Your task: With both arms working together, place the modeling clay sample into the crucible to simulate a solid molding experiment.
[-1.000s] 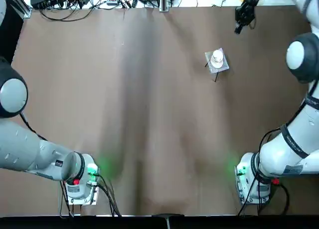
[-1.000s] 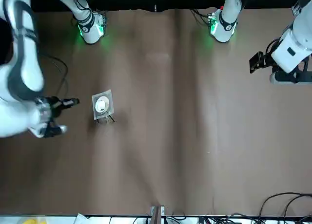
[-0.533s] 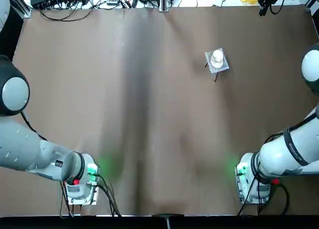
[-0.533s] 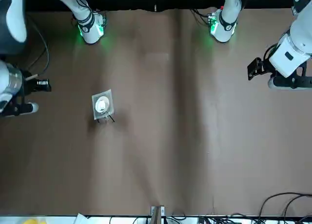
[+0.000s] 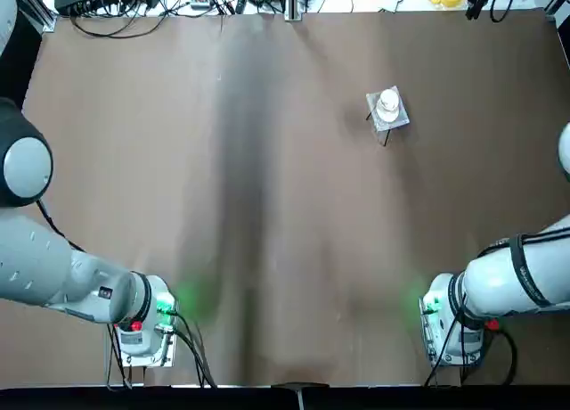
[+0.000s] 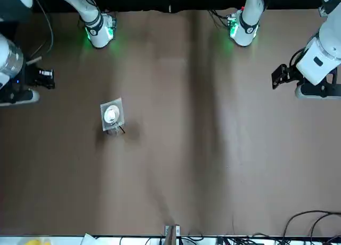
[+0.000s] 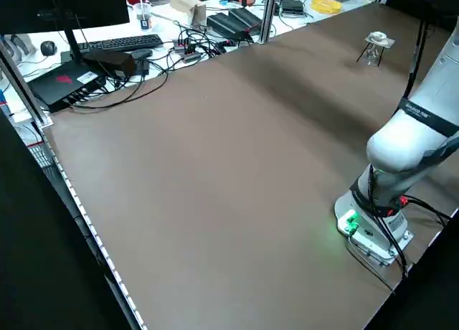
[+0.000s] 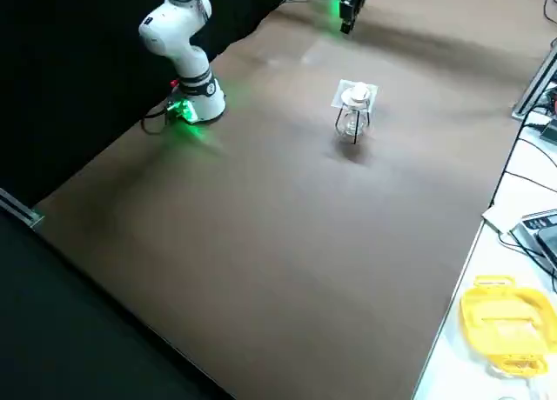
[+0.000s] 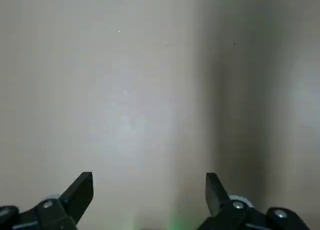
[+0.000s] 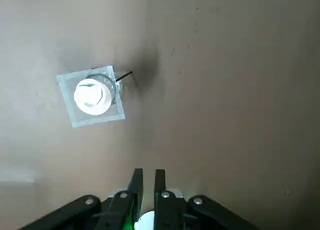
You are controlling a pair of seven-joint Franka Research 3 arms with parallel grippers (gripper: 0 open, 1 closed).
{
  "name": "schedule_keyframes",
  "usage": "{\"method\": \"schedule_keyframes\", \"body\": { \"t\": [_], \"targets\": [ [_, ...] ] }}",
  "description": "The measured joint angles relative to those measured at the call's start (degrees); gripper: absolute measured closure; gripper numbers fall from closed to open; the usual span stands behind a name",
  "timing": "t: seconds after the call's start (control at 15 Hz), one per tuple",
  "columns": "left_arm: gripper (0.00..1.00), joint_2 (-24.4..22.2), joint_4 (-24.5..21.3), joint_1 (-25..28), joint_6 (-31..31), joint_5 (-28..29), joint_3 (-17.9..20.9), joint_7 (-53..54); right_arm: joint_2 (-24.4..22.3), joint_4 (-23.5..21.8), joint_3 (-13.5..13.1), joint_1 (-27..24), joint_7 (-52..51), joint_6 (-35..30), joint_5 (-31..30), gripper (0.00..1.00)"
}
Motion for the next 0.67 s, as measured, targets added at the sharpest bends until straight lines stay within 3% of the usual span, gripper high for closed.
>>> {"method": "schedule_keyframes", "body": {
  "t": [0.13,0.33,0.67],
  "targets": [
    [0.01,0.0,0.0,0.0,0.0,0.0,0.0,0.0,-3.8,-4.9,0.0,0.0,0.0,1.9,0.0,0.81],
    [0.01,0.0,0.0,0.0,0.0,0.0,0.0,0.0,-6.4,-7.8,0.0,0.0,0.0,2.8,0.0,0.75],
    [0.01,0.0,0.0,0.0,0.0,-0.1,0.0,0.0,-6.4,-8.5,-0.2,-0.1,0.0,3.6,0.2,0.31]
  ]
}}
